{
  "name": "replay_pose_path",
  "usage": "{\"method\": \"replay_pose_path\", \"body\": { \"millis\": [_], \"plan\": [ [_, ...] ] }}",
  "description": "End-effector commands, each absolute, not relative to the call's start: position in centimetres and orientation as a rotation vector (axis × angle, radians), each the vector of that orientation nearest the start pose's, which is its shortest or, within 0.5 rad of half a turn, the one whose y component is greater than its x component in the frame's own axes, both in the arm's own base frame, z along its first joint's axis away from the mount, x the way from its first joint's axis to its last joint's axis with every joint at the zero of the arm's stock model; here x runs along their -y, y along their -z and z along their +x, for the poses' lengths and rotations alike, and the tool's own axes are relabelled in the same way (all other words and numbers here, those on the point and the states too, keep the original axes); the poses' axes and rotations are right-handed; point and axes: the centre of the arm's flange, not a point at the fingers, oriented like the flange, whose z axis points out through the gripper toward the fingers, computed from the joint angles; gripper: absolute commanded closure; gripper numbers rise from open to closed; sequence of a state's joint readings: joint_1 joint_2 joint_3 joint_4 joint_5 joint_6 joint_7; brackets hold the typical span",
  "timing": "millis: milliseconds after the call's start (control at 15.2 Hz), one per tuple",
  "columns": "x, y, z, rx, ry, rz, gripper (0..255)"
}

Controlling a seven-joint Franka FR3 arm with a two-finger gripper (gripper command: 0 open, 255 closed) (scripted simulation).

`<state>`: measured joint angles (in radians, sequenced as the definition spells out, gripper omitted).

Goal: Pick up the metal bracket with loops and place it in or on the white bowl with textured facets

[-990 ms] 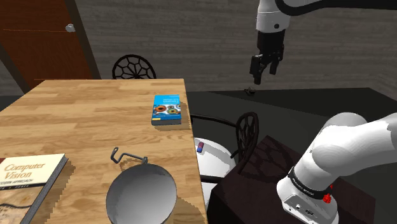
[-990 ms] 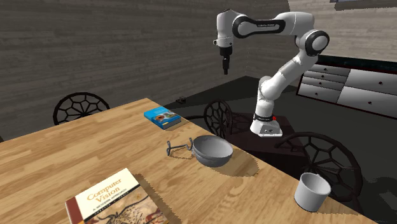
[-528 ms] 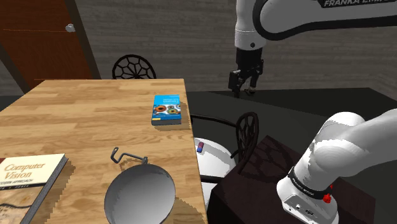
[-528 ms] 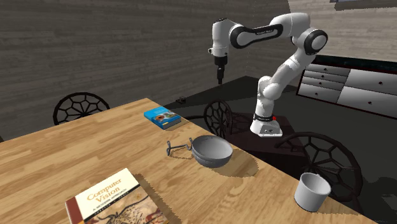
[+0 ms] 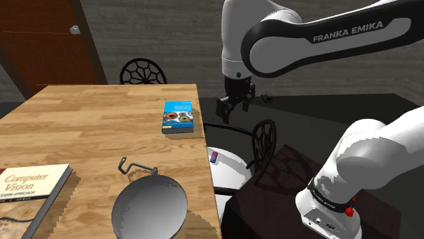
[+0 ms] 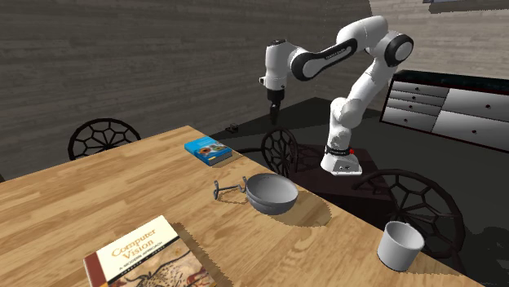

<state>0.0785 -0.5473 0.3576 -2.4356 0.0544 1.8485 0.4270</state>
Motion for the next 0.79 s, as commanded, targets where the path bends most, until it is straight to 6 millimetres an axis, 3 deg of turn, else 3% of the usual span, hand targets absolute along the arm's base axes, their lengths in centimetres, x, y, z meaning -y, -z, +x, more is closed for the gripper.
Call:
{"method": "replay_pose_path", "body": {
  "millis": [0, 726],
  "plan": [
    [-19.4, -46.6, 35.3, -0.099, 0.010, -3.282, 0],
    [-31.0, -39.7, 39.1, -0.072, 0.134, -3.264, 0]
  ]
}}
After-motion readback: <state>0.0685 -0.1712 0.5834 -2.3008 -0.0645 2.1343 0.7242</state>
